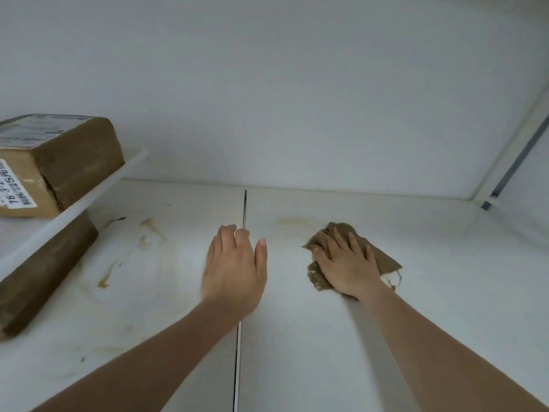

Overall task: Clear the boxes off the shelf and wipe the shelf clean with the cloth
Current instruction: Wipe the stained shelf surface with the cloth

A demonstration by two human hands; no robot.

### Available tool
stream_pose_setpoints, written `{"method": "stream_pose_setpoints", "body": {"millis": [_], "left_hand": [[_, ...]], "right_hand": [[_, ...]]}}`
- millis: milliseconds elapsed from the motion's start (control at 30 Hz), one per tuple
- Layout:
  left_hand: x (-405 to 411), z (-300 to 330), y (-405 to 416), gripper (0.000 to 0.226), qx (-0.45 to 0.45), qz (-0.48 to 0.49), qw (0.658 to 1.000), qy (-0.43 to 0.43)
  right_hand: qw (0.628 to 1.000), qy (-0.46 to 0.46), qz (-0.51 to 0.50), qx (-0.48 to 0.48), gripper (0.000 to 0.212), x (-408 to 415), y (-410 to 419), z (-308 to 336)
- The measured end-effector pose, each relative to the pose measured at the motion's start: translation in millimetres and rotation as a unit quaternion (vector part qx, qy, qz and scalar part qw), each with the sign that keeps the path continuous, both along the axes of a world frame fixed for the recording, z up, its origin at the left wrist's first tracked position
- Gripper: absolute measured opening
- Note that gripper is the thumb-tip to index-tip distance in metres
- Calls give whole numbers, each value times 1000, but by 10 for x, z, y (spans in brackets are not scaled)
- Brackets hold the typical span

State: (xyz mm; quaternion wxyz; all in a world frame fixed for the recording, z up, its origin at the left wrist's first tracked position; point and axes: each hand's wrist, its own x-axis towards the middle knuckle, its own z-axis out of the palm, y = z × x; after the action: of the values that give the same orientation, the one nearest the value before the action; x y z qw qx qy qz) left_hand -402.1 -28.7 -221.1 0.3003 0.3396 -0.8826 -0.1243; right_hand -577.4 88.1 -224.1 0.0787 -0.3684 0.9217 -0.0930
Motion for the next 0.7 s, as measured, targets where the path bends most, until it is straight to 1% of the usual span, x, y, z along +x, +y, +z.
{"method": "stream_pose_setpoints", "body": {"millis": [67,167,267,333,400,467,533,600,700], "left_hand": [[-161,17,-134,67,-7,2,1000,-12],[-343,15,-294,71,1,-4,1000,-15],[-421,-72,-388,69,10,-21,999,-31],[-414,-136,-420,68,12,-13,999,-28],[-406,-167,-422,73,-6,-2,1000,-23],[-405,-185,-426,76,-11,-4,1000,-19],[-417,-173,-429,77,3,-6,1000,-20],[-430,-170,-438,72,17,-9,1000,-16],[-430,-173,-462,70,19,-16,1000,-8]], "right_hand": [[999,15,42,-4,56,112,-188,-14],[990,31,141,-1,56,283,-196,-19],[979,20,201,-10,54,73,1,16],[982,48,179,-22,61,-296,74,-23],[993,62,97,-7,61,-671,56,-79],[999,41,20,14,57,-858,-103,-100],[1000,17,-12,17,57,-855,-378,-62],[1000,9,1,10,57,-719,-678,-10],[996,27,85,-2,55,-365,-988,-12]]}}
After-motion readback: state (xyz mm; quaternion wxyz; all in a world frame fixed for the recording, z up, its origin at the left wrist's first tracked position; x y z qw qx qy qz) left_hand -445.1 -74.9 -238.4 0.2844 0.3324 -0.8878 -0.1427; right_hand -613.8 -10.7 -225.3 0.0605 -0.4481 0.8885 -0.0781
